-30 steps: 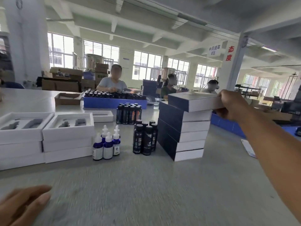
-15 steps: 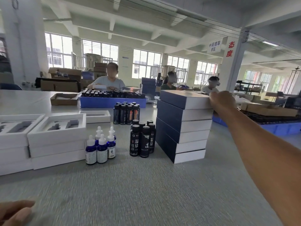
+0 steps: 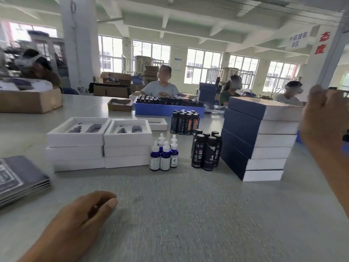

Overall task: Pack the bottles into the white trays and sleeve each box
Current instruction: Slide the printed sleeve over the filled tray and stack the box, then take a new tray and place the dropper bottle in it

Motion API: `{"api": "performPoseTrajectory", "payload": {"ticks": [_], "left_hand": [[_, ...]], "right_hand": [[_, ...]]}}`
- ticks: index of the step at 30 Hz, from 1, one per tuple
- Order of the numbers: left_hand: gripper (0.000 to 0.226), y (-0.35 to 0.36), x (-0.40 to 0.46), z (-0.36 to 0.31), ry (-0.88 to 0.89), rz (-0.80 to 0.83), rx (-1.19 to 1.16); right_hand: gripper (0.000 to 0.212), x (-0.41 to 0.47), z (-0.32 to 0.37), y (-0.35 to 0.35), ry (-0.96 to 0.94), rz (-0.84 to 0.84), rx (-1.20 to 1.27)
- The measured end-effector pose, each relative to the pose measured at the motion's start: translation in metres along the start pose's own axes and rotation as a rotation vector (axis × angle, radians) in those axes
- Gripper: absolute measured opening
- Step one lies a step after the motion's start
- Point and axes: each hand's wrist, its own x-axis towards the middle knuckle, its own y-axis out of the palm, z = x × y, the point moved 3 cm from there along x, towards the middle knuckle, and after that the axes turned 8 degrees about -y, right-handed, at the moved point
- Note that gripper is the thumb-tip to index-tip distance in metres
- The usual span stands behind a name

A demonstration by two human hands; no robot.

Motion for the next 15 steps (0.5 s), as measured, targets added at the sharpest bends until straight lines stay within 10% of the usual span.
{"api": "performPoseTrajectory", "payload": {"ticks": [9,15], "left_hand": [[0.004,0.004,-0.006,-0.003,0.104,0.134,0.147],[0.021,0.009,-0.003,0.009,0.046,0.092,0.071]], "right_hand": [[0.039,-0.22,0.104,0.042,0.003,1.104,0.437],[0.031,-0.251,0.116,0.055,-0.277,1.082,0.081]]}}
